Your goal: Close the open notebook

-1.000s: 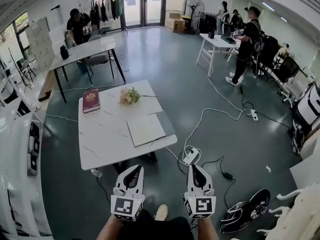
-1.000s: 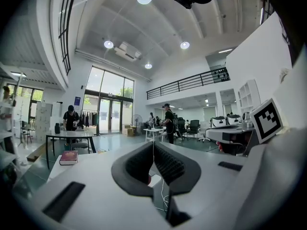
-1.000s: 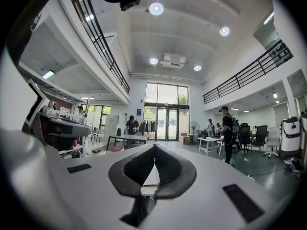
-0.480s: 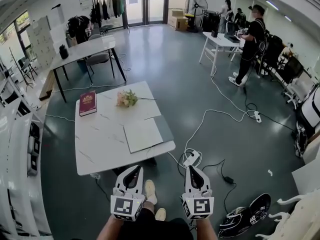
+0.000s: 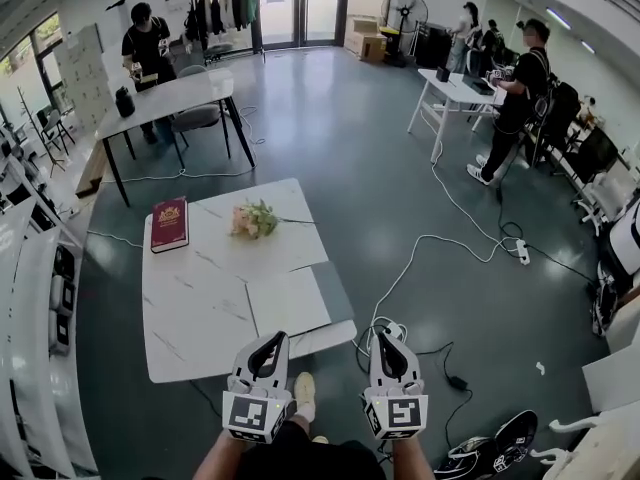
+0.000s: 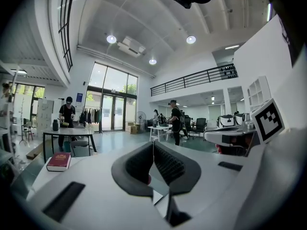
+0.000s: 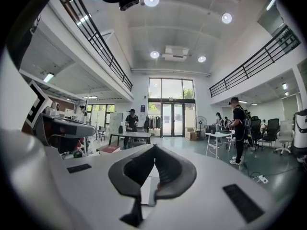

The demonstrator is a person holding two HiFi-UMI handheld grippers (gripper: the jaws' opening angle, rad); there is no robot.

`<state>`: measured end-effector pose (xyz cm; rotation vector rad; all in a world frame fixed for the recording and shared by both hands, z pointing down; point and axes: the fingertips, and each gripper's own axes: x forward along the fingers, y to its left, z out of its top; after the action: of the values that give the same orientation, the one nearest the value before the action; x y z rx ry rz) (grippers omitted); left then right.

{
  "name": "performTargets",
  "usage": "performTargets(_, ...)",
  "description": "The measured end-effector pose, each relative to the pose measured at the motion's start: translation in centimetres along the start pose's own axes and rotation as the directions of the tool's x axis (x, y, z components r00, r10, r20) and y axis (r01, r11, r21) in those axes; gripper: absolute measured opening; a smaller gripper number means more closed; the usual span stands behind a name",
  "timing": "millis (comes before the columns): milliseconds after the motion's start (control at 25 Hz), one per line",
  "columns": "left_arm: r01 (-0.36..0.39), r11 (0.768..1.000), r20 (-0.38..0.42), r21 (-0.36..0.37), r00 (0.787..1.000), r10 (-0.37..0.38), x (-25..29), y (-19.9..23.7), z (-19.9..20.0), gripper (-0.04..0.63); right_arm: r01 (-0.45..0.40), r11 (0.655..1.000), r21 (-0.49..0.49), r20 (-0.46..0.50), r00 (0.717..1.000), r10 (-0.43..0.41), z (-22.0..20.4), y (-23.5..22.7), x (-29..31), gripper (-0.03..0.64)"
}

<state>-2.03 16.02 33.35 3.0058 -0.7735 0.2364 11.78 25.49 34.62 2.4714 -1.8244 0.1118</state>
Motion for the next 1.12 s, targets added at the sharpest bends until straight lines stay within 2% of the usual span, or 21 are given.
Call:
performTargets(280,-0.03,0.999,-0.04,-0.026,0.999,0.029,6.4,5.0,0.0,0.025,-0.016,1.0,0.02,-0.043,0.999,0.017,-0.4,-1.1,8.2,0.017)
performTargets(600,-0.025,0.999,-0.065,-0.045,0.998,0.022,12.2,9.5,-0.6,0.025,-0.017,1.0,0.024,-0.077,0.997,0.019,-1.0,-2.2,15.9,0.017)
performTargets(1000,-0.032,0.998,-0.077,-0.06,0.997,0.028,16.1,13.0,-0.6,0.025,-0.033,0.999,0.018,-0.105,0.994,0.035,-1.7,-2.1,21.6,0.017)
performTargets(1120,-0.043,0.996,-0.096,-0.075,0.995,0.035,16.6,13.6,-1.8,0.025,-0.049,0.999,0.019,-0.128,0.991,0.051,-2.4,-2.1,22.6,0.017)
